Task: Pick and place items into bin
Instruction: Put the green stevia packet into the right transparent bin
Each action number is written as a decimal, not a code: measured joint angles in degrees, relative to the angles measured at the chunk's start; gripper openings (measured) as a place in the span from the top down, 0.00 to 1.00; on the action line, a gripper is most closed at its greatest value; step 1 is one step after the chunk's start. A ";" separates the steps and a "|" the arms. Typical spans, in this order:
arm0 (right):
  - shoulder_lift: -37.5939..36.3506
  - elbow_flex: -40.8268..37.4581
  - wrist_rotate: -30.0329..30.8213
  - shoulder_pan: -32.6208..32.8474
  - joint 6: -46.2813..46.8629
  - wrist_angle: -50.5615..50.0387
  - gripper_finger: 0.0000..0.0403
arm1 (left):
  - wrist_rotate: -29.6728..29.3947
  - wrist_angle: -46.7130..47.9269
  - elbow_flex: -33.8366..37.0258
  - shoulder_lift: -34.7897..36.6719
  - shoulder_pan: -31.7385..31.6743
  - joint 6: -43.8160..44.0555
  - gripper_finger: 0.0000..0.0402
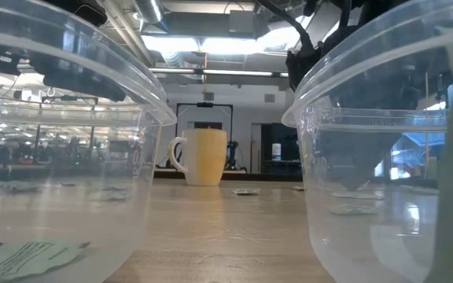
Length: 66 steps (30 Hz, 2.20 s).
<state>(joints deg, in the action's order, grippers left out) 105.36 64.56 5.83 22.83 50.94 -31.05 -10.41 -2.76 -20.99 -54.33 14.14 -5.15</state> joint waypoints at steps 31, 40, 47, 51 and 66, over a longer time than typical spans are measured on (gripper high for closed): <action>3.70 0.87 2.27 0.20 -1.04 -2.18 0.99 | 0.00 0.00 0.00 0.00 -0.01 -0.04 0.85; 1.37 11.89 5.15 2.59 -7.82 -10.11 1.00 | 0.00 0.02 0.00 0.00 -0.01 -0.04 0.85; 1.16 21.69 7.97 6.86 -9.27 -14.07 1.00 | 0.00 0.02 0.00 0.00 0.01 -0.04 0.85; 1.16 23.76 8.06 10.27 -8.31 -13.12 1.00 | 0.00 0.00 0.00 0.00 -0.01 -0.05 0.85; 4.23 23.19 8.03 17.70 3.32 -5.53 1.00 | 0.00 0.12 0.00 0.00 0.01 -0.06 0.85</action>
<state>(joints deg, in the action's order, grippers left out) 109.59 87.74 13.87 40.53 54.26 -36.58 -10.41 -2.64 -20.99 -54.33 14.15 -5.21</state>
